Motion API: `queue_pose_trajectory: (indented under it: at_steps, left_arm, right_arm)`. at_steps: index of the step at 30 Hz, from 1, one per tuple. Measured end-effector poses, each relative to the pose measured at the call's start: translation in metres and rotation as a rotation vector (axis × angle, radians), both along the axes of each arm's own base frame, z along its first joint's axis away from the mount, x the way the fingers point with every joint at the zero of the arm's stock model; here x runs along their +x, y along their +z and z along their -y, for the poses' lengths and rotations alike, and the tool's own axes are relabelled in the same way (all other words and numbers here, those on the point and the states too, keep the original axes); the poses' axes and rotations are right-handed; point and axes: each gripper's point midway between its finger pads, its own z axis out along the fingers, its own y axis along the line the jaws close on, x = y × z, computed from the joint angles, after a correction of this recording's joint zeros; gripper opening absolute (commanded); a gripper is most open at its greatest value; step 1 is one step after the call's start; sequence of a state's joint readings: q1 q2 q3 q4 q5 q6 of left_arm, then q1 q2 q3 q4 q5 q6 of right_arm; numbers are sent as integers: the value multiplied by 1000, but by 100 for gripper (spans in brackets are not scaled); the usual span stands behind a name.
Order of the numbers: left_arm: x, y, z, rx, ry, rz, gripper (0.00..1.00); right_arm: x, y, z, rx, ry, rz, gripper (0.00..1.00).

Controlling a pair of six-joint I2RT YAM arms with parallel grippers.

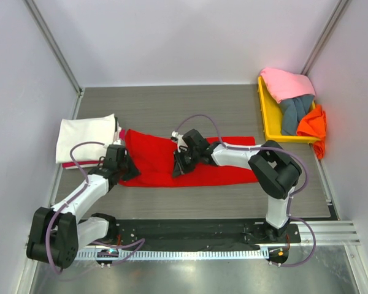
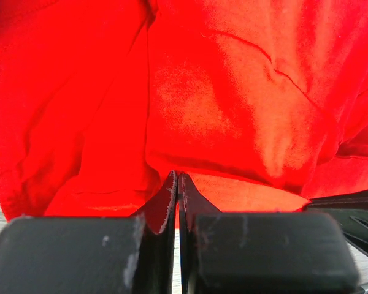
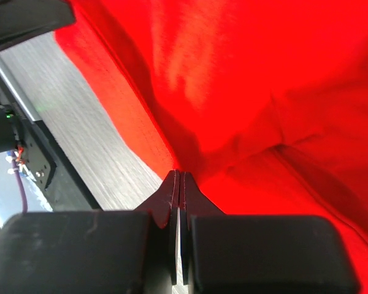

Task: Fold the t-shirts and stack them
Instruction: Fold the tshirt

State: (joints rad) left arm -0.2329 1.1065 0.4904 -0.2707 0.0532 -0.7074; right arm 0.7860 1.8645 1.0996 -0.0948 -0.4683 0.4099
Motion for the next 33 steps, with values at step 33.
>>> queue_pose_trajectory:
  at_steps: [33]
  left_arm:
    - [9,-14,-7,34,52,-24,1]
  right_arm:
    - [14,45,5,22,-28,74,19]
